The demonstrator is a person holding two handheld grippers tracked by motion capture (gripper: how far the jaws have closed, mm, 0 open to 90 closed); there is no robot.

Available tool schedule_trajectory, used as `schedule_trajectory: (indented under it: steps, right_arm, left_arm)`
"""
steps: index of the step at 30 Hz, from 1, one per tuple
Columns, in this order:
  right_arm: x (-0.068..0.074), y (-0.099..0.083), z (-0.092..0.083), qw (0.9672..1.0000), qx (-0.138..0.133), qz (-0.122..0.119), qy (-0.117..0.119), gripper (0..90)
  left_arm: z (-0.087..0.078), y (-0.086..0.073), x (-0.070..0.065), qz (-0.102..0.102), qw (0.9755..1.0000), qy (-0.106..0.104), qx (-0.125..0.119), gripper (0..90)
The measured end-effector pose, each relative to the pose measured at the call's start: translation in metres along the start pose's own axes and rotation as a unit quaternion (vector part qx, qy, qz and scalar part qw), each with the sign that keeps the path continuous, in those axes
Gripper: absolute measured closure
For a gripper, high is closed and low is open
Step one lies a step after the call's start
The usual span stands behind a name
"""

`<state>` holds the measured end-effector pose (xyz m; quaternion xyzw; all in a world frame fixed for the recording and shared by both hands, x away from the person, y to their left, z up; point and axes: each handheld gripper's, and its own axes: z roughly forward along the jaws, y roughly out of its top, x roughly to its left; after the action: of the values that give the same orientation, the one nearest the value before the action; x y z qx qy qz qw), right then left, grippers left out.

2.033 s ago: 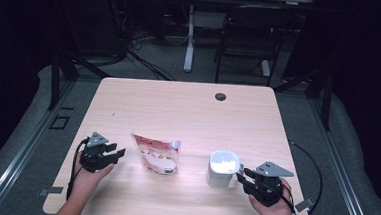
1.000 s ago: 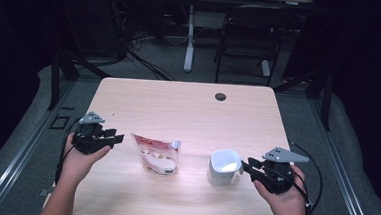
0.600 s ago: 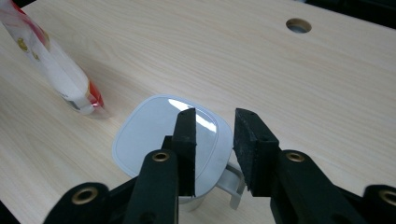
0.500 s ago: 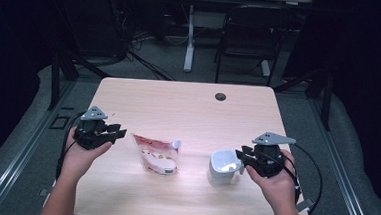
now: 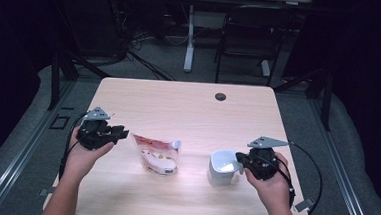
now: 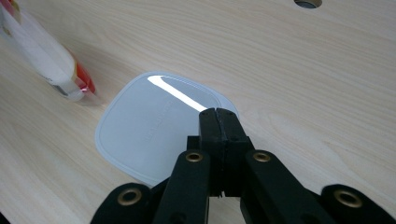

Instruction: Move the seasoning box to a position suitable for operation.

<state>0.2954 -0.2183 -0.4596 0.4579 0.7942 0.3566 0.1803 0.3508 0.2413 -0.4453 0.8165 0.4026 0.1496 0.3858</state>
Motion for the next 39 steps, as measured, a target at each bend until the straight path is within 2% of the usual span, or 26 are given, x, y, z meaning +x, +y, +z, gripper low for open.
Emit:
schedule_trajectory:
  steps: [7,15,24,29,39]
  right_arm:
    - [-0.004,-0.003,0.004,0.9999,0.002,0.016,-0.003,90.0]
    - [-0.011,-0.007,0.006,0.9991,-0.009,0.038,0.018,90.0]
    - [-0.019,-0.012,0.006,0.9966,-0.023,0.068,0.042,90.0]
    - [-0.023,-0.015,0.007,0.9937,-0.034,0.089,0.058,90.0]
    - [-0.026,-0.017,0.007,0.9919,-0.038,0.102,0.066,90.0]
  left_arm:
    - [-0.003,-0.002,0.002,-0.007,1.0,-0.002,-0.006,69.5]
    - [-0.005,-0.003,0.002,-0.008,0.9999,-0.009,-0.01,69.2]
    - [-0.005,-0.004,0.002,-0.013,0.9998,-0.011,-0.009,68.7]
    - [-0.006,-0.004,0.002,-0.014,0.9998,-0.011,-0.01,68.2]
    - [-0.007,-0.005,0.003,-0.014,0.9998,-0.01,-0.01,67.9]
